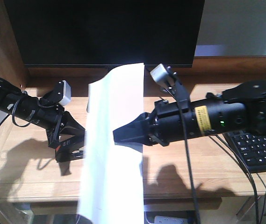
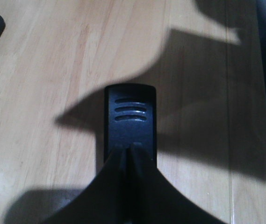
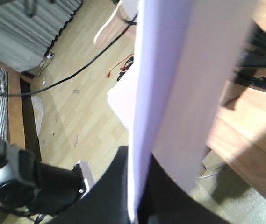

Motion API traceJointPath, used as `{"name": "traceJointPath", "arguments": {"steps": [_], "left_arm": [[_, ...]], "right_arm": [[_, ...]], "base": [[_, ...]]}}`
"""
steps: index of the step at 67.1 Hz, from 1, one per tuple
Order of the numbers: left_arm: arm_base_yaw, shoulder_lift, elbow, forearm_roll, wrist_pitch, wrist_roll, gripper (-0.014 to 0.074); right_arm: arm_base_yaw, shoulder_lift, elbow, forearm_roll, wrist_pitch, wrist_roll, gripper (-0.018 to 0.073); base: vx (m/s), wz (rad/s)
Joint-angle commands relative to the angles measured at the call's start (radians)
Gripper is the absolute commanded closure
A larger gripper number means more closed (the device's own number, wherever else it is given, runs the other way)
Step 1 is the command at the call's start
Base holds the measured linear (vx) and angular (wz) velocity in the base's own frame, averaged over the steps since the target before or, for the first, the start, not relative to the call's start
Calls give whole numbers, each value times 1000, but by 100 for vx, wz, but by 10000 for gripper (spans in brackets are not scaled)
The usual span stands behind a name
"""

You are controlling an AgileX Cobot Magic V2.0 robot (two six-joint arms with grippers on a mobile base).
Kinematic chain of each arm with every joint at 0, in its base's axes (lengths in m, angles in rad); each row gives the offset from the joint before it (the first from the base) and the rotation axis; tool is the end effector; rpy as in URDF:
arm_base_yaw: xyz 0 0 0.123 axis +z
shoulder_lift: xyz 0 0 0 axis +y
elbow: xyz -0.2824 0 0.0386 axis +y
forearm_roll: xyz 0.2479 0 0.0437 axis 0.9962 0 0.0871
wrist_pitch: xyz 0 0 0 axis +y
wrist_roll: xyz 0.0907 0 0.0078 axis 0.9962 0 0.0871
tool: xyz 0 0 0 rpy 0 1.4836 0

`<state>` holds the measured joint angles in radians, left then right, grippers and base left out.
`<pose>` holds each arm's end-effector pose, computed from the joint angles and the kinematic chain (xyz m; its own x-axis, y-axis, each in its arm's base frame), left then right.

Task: Grab stapler and paper to desk for stapling
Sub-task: 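Swing the white paper with the right gripper toward the stapler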

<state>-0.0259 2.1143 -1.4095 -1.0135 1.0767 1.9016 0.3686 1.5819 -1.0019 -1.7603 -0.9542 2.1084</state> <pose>0.4049 -0.0786 0.1579 -0.1681 0.6355 -0.7536 0.9809 0.1835 -0.0640 0.2656 0.1807 0.2684 -0.7867 -0.1656 -0.5947 -0.6058 0.3923 0.6922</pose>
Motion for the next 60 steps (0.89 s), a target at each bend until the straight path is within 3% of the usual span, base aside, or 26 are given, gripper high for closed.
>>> {"name": "traceJointPath", "arguments": {"steps": [1, 25, 60], "left_arm": [[-5, -53, -23, -56, 35, -9, 603], [-5, -53, -23, -56, 35, -9, 603], [-5, -53, -23, -56, 35, -9, 603]], "right_arm": [[2, 9, -36, 60, 15, -6, 561], [2, 140, -36, -23, 221, -6, 561], [-19, 191, 10, -23, 481, -6, 561]], "base": [[0, 0], [0, 0], [0, 0]]}}
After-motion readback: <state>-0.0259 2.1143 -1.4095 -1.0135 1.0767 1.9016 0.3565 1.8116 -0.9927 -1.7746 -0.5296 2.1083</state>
